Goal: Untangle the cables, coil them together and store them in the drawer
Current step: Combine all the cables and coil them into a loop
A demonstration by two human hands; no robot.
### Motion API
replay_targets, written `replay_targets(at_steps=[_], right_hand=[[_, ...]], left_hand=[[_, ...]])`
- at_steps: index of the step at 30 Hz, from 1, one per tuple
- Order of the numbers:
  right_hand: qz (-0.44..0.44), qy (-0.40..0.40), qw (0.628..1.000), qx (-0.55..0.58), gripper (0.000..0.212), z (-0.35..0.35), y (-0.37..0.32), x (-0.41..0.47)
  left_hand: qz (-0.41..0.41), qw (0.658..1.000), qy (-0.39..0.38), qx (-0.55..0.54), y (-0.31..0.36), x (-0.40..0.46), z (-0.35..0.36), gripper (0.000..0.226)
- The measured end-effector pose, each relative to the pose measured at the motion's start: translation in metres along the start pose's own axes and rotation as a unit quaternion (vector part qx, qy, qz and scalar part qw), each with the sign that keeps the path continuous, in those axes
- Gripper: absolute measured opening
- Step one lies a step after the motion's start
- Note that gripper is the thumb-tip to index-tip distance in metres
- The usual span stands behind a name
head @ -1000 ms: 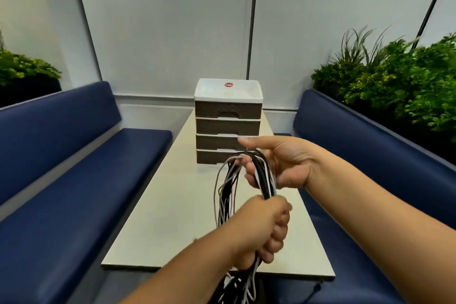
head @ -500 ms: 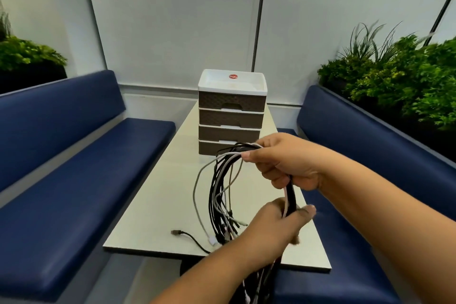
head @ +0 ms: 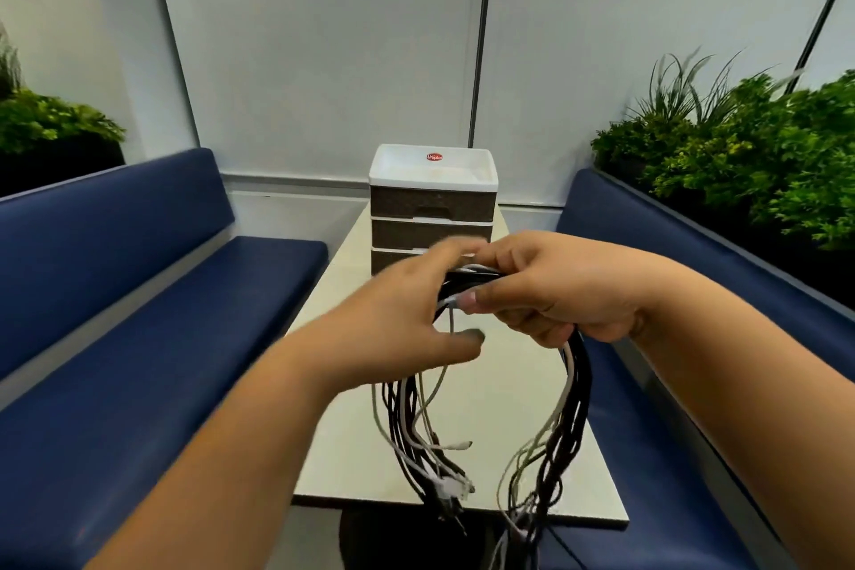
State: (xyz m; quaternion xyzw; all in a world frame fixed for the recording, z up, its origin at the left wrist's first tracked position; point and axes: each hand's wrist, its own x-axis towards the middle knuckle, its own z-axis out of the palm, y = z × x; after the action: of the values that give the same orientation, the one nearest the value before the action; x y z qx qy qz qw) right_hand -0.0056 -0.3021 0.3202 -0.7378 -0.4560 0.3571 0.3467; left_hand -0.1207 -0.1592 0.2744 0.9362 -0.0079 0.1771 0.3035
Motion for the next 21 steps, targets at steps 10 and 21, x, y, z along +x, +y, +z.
replay_targets(at_steps=[10, 21], right_hand=[[-0.040, 0.008, 0.996, 0.082, 0.018, -0.028, 0.002, -0.010], [-0.129, 0.040, 0.970, 0.201, 0.039, -0.067, 0.021, -0.023]], left_hand=[[-0.030, 0.950, -0.008, -0.310, -0.028, 0.017, 0.024, 0.013], [-0.021, 0.861, -0.172, -0.479, -0.069, 0.016, 0.023, 0.034]])
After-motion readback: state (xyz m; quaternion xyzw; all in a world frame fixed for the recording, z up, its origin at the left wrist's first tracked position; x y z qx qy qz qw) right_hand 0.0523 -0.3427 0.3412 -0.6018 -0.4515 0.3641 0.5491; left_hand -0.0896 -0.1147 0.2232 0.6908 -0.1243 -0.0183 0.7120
